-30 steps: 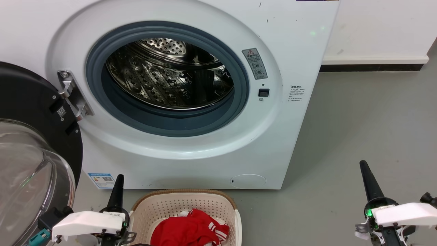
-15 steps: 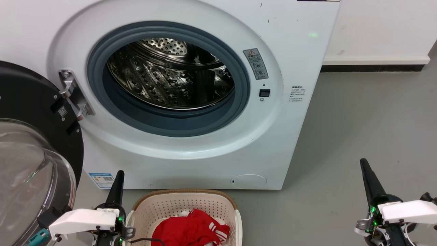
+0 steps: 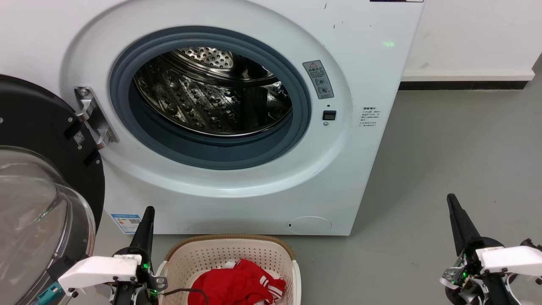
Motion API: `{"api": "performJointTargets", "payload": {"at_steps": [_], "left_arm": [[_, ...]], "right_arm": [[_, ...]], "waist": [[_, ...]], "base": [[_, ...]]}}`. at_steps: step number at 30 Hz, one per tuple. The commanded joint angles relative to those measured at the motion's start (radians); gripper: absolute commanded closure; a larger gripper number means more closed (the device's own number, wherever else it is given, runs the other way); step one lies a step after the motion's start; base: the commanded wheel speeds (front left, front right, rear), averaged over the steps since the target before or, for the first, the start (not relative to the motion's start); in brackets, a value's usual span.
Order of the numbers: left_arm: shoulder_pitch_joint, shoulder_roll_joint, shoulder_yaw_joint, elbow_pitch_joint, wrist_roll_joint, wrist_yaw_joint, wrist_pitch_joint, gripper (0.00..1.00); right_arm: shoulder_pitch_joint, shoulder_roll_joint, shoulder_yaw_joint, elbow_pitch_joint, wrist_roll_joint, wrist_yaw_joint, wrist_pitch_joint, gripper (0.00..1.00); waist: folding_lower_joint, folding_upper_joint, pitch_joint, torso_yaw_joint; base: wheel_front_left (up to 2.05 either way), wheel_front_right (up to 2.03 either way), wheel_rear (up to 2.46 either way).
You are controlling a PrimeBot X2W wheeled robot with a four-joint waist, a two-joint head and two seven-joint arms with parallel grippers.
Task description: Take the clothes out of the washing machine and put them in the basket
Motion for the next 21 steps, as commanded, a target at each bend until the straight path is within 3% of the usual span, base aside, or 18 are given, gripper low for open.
{"api": "performJointTargets", "payload": {"at_steps": [1,21], "left_arm": [[-0.016,0.0,0.004,0.001,-0.017,-0.007,0.004,1.0],[-0.026,0.0,0.012,0.01,-0.137,-0.018,0.034,1.0]], "right_arm": [[-0.017,0.001,-0.004,0.002,0.017,0.0,0.005,1.0],[-0.033,0.006,-0.019,0.023,0.134,0.0,0.04,1.0]], "waist": [[0.0,0.0,0.0,0.0],[0.0,0.0,-0.001,0.004]], "base": [[0.0,0.0,0.0],[0.0,0.0,0.0]]}}
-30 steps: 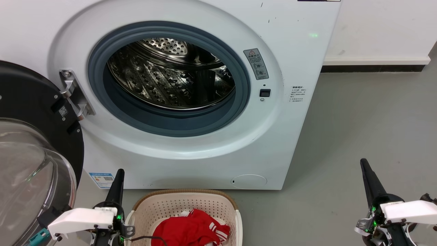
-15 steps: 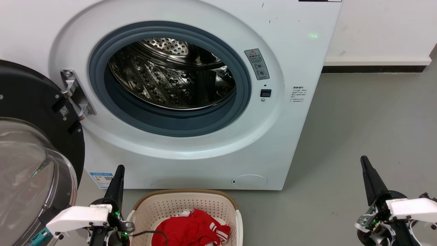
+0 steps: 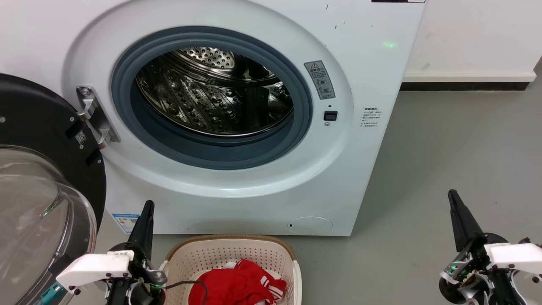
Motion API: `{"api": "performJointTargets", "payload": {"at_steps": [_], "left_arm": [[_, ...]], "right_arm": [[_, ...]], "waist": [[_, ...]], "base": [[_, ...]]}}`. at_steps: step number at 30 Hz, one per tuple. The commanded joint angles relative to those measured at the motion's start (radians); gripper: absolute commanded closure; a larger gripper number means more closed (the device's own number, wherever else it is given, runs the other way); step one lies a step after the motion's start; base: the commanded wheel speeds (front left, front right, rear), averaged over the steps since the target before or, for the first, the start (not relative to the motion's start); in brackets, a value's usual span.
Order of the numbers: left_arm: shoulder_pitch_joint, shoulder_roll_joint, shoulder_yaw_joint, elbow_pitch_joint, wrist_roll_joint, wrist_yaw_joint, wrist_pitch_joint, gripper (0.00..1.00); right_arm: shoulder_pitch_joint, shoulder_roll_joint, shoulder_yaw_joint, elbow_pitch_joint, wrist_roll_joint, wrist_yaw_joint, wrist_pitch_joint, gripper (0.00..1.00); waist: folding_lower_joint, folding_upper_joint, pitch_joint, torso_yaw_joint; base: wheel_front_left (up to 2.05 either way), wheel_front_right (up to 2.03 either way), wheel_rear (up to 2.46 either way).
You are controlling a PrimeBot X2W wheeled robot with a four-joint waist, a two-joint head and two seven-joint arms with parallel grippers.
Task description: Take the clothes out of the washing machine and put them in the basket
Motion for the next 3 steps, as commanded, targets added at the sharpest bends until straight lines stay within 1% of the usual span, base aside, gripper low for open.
{"api": "performJointTargets", "payload": {"at_steps": [1,3], "left_arm": [[-0.007,0.0,0.004,0.0,-0.002,-0.004,0.003,1.0],[-0.007,0.0,0.004,0.0,-0.002,-0.004,0.003,1.0]], "right_arm": [[-0.01,0.003,-0.002,0.003,0.0,0.0,0.005,1.0],[-0.011,0.004,-0.003,0.003,-0.001,0.0,0.005,1.0]], "waist": [[0.0,0.0,0.0,0.0],[0.0,0.0,0.0,0.0]], "base": [[0.0,0.0,0.0],[0.0,0.0,0.0]]}}
